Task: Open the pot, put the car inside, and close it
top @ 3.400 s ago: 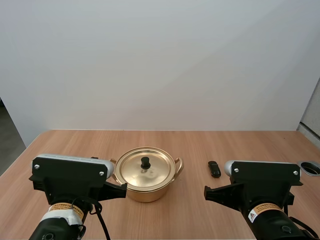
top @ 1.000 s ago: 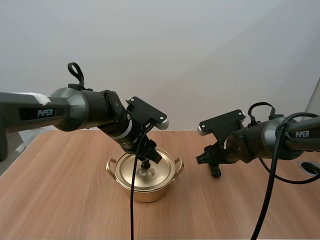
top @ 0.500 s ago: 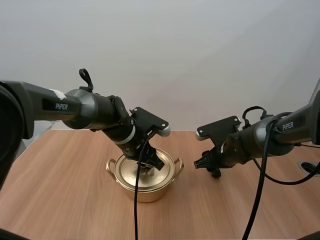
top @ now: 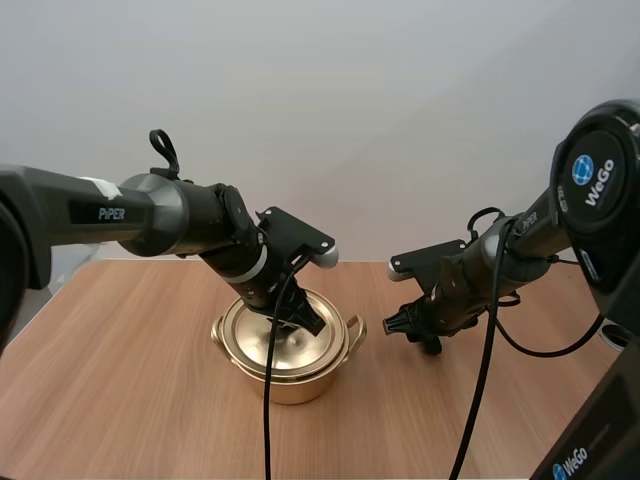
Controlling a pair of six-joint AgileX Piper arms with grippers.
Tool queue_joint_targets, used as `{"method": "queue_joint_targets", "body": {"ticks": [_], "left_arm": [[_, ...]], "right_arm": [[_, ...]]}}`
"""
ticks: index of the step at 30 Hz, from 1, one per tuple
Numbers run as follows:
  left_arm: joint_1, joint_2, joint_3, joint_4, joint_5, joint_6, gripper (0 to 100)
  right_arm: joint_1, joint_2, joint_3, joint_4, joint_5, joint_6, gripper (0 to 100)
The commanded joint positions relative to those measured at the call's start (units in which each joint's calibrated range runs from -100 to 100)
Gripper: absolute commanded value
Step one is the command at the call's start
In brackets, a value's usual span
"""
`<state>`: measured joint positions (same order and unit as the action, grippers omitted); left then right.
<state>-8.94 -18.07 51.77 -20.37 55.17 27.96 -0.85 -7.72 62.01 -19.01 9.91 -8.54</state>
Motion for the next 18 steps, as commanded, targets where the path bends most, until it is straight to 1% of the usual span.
{"method": "queue_joint_targets", "body": {"ticks": [1,5,6,7,9,10,11,12,14,18], "left_arm": [[0.02,-1.05,-0.63,-0.34,0.48,-0.28,0],[0.12,-3.29,-2.14,-0.45,0.48,-0.67,0],[0.10,-3.84,-2.55,-0.45,1.14,-0.89,0],[0.20,-4.58,-3.39,-0.45,1.85,-1.03,0],[0.20,-6.60,-4.94,-0.29,2.25,-1.65,0],[0.20,-8.01,-5.83,-0.29,2.25,-1.74,0],[0.20,-9.56,-6.95,-0.29,2.25,-2.13,0],[0.20,-11.15,-7.98,-0.12,2.25,-2.57,0],[0.20,-14.34,-10.57,0.89,2.43,-3.78,0],[0.20,-19.53,-15.32,6.30,2.43,-8.56,0]], "right_arm": [[0.02,2.56,0.06,-0.04,0.06,-0.01,85],[0.02,5.26,0.06,-0.04,-0.29,-0.01,84],[0.02,5.50,0.06,-0.04,-0.50,-0.01,81],[0.02,5.61,0.06,-0.04,-0.50,-0.01,74],[0.02,5.61,0.06,0.25,-0.65,-0.01,48],[0.02,5.61,0.06,0.36,-0.65,-0.01,28],[0.02,5.61,0.06,0.36,-0.65,0.09,6],[0.02,5.39,0.06,0.36,-0.65,0.37,0],[-0.12,4.50,0.06,0.36,-0.49,0.71,0],[-0.71,0.13,0.06,0.24,0.12,0.71,0]]}}
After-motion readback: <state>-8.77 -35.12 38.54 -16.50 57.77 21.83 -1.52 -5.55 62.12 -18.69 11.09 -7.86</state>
